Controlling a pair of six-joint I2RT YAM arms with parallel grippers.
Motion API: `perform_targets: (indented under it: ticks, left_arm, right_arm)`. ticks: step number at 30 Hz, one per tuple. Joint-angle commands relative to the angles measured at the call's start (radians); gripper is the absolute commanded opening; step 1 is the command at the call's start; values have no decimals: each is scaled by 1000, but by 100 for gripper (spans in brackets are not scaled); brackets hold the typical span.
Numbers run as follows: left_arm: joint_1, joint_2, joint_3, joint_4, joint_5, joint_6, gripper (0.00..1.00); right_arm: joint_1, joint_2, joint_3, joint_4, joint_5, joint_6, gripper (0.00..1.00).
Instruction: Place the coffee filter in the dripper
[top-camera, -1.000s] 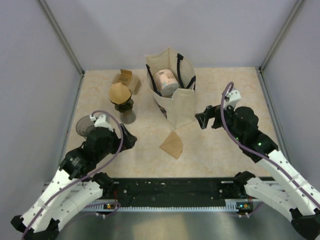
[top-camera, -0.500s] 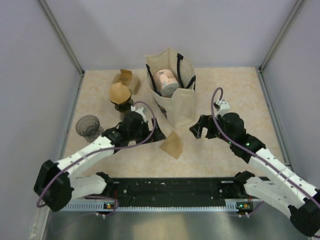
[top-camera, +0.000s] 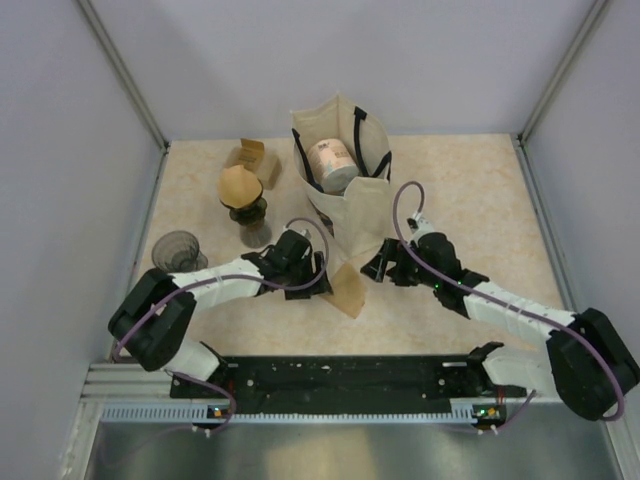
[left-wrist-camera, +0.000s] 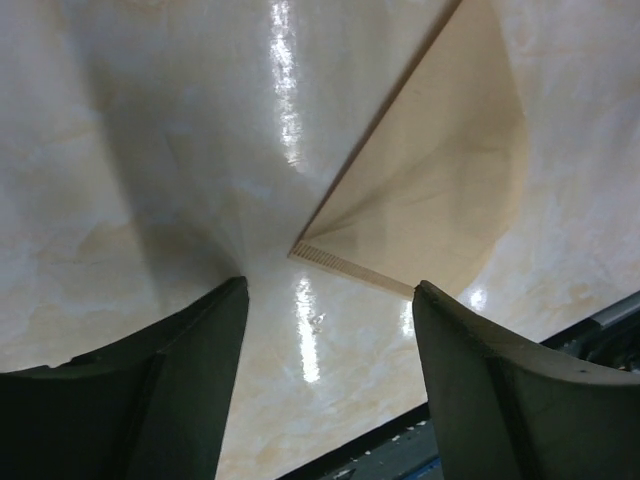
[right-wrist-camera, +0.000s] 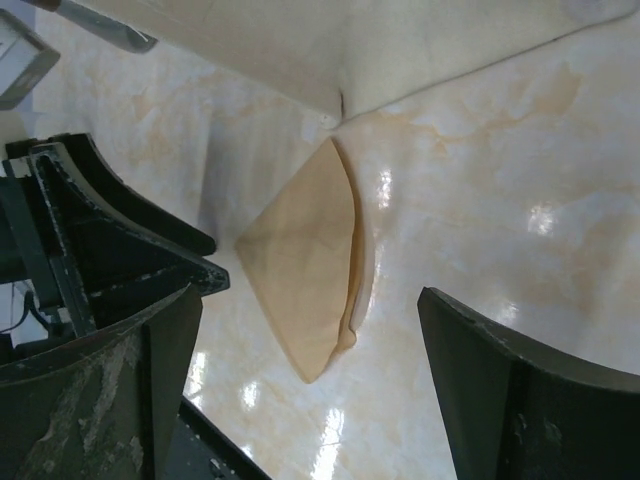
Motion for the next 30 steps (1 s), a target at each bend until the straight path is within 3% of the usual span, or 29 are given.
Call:
perform_targets:
  ticks: [1, 11, 22, 30]
  left_arm:
    - [-1, 51, 40, 55, -21, 10, 65]
    - [-2, 103, 35, 29, -8, 13, 53]
    - [-4, 103, 29, 37, 2, 13, 53]
    - [-10, 111, 31, 40, 6, 10, 53]
  right_arm:
    - [4, 96, 0, 233, -76, 92, 86]
    - [63, 261, 34, 201, -36, 114, 71]
    - [78, 357, 32, 296, -108, 143, 61]
    - [95, 400, 57, 310, -150, 142, 48]
